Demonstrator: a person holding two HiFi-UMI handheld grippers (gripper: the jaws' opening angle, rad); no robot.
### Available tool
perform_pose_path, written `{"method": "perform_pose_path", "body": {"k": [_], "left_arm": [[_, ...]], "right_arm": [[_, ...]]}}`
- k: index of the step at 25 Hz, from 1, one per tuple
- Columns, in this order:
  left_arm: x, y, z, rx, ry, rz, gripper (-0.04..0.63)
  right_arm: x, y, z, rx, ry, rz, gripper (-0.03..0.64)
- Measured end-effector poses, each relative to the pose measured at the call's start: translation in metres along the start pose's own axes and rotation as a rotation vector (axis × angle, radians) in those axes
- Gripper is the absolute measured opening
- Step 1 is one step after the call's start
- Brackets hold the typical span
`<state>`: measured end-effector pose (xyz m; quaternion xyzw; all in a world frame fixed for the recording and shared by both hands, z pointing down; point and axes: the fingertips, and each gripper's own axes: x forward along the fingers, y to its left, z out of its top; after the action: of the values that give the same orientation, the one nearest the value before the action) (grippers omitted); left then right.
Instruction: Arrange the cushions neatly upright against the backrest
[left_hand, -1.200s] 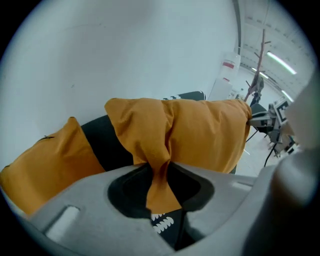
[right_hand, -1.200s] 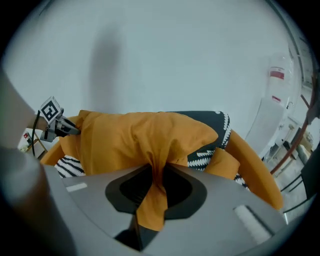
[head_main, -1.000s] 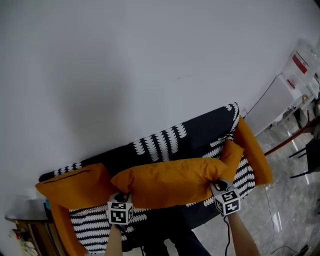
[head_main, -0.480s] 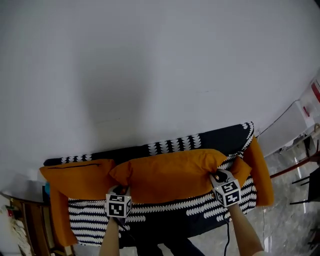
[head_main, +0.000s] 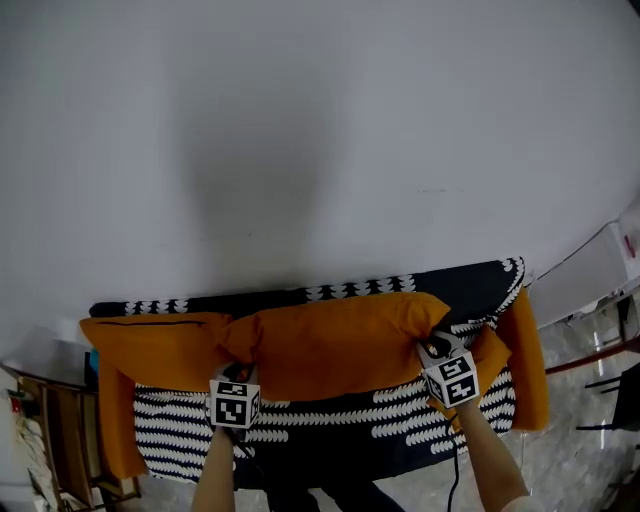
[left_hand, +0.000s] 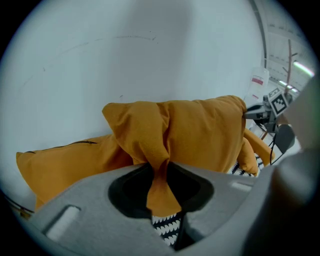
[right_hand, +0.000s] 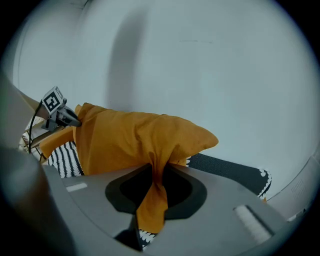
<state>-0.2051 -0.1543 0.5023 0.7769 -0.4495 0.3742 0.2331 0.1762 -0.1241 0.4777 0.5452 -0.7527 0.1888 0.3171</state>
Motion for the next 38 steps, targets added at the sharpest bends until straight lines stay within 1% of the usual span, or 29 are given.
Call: {"method": "perform_pose_path", "body": {"k": [5, 7, 13, 16, 19, 23, 26, 30, 33, 36, 37, 38], "left_arm": [[0.006, -0.001, 0.006, 0.004, -0.02, 0.008, 0.098], [0.012, -0.001, 0.005, 0.009, -0.015, 0.013, 0.098], [0.034, 0.001, -0.011, 0.009, 0.041, 0.027, 0.098], [0.042, 0.0, -0.019, 0.017, 0.061, 0.022, 0.098], [0.05, 0.0, -0.021, 0.019, 0.058, 0.021, 0.098], [0.059, 0.004, -0.019, 0.007, 0.055, 0.032, 0.1], [0.062, 0.007, -0.019, -0.022, 0.05, 0.037, 0.115], [0.064, 0.011, -0.021, -0.054, 0.044, 0.047, 0.147], [0.064, 0.015, -0.021, -0.059, 0.032, 0.081, 0.194], [0.061, 0.016, -0.022, -0.062, 0.03, 0.104, 0.221], [0.059, 0.016, -0.022, -0.064, 0.028, 0.105, 0.223], [0.057, 0.016, -0.022, -0.067, 0.025, 0.105, 0.229]], "right_arm": [[0.01, -0.011, 0.005, 0.007, -0.021, -0.002, 0.084], [0.016, -0.014, 0.002, 0.004, -0.017, 0.003, 0.086], [0.038, -0.011, -0.026, -0.017, 0.05, 0.015, 0.092], [0.045, -0.011, -0.04, -0.004, 0.075, 0.012, 0.094], [0.049, -0.012, -0.051, 0.022, 0.084, 0.005, 0.095], [0.055, -0.016, -0.053, 0.044, 0.077, 0.004, 0.097], [0.061, -0.018, -0.052, 0.045, 0.081, 0.014, 0.1], [0.065, -0.024, -0.054, 0.046, 0.094, 0.015, 0.136], [0.067, -0.029, -0.055, 0.071, 0.099, 0.0, 0.179], [0.064, -0.033, -0.055, 0.138, 0.077, -0.018, 0.208], [0.062, -0.035, -0.055, 0.173, 0.064, -0.028, 0.224], [0.06, -0.037, -0.054, 0.211, 0.047, -0.039, 0.253]]}}
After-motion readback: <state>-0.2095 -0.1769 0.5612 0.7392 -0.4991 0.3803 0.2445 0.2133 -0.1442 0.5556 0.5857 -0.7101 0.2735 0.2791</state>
